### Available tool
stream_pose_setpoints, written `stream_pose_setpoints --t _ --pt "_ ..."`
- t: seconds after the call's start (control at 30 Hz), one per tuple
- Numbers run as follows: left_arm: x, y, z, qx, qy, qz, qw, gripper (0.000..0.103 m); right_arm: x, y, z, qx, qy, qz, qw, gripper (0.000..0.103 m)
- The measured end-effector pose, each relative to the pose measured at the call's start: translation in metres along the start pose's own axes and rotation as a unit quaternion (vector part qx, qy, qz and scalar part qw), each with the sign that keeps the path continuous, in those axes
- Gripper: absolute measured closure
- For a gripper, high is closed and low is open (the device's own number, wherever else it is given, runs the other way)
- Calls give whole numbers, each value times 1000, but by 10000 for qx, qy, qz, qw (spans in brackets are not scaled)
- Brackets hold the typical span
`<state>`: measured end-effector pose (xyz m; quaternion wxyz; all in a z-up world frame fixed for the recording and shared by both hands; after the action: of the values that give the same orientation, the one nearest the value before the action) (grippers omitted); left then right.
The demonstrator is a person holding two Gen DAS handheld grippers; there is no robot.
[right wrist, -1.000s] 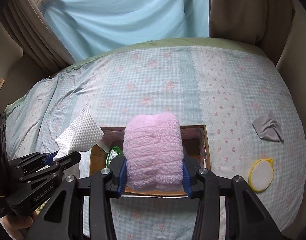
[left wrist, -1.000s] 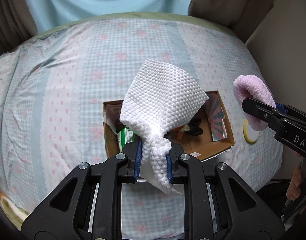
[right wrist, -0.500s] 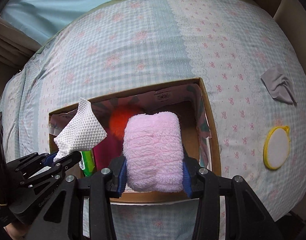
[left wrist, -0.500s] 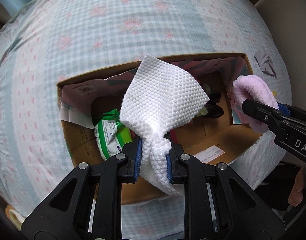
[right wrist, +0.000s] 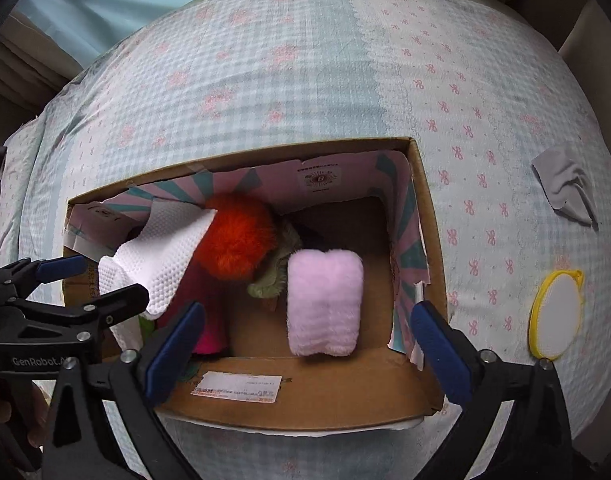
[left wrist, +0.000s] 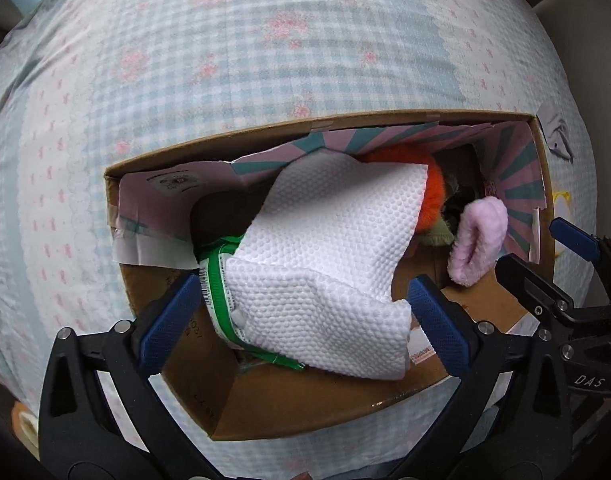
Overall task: Organize soft objects
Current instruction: 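Open both tools to drop the cloth and sock into the box, then move both tools toward the yellow-rimmed sponge and grey cloth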
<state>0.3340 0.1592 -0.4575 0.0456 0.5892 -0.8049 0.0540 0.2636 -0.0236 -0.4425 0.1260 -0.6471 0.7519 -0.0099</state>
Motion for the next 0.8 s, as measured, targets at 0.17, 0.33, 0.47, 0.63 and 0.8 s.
stream_pose_setpoints --t 0.17,0.33,0.47,0.63,0.8 --pt "2 12 5 -104 -138 177 9997 0 1 2 2 -64 -16 -45 10000 0" --pt "5 18 4 -102 -118 113 9998 0 -1 2 -4 15 -36 -76 10000 0" --pt "5 23 -5 -30 -168 127 9998 0 -1 2 -10 106 -38 -70 9999 0" --pt "4 28 -20 119 -198 68 9997 0 -3 3 -25 275 -70 -107 9995 0" --pt "5 35 -43 381 -209 -6 9991 0 -6 5 -49 482 -99 -181 9986 0"
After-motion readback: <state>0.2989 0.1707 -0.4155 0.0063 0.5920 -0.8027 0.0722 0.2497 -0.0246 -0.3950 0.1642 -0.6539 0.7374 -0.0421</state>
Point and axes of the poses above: each gripper's, at about its wrist camera, not at the fingertips, and z roughly the way its jaws point, x to its right, y to its underside, the point moved 7 cm from there along z, roughly the way its jaws point, and after that the axes turned 4 degrees about z, right-handed, at the moved point
